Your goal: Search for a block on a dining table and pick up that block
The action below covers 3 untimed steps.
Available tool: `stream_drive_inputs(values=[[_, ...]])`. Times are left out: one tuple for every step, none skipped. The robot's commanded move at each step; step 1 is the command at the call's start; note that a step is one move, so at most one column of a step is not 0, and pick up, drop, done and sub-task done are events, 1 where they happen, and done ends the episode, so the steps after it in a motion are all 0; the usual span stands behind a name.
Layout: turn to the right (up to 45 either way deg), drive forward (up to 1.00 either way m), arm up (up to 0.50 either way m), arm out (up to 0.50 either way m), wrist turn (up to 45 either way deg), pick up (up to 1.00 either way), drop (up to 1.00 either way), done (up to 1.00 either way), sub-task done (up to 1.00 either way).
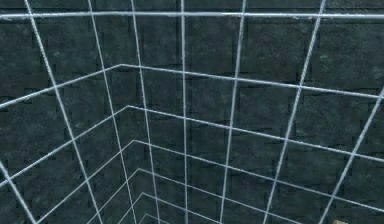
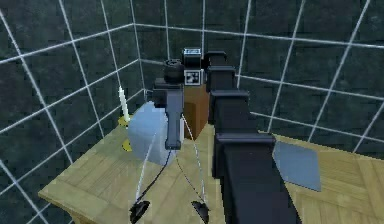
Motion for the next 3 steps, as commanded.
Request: stream_drive_inputs(values=[[0.0,0.00,0.00,0.00,45.0,0.00,0.00,0.00,0.00],[0.0,0.00,0.00,0.00,45.0,0.00,0.00,0.00,0.00],[0.0,0.00,0.00,0.00,45.0,0.00,0.00,0.00,0.00]])
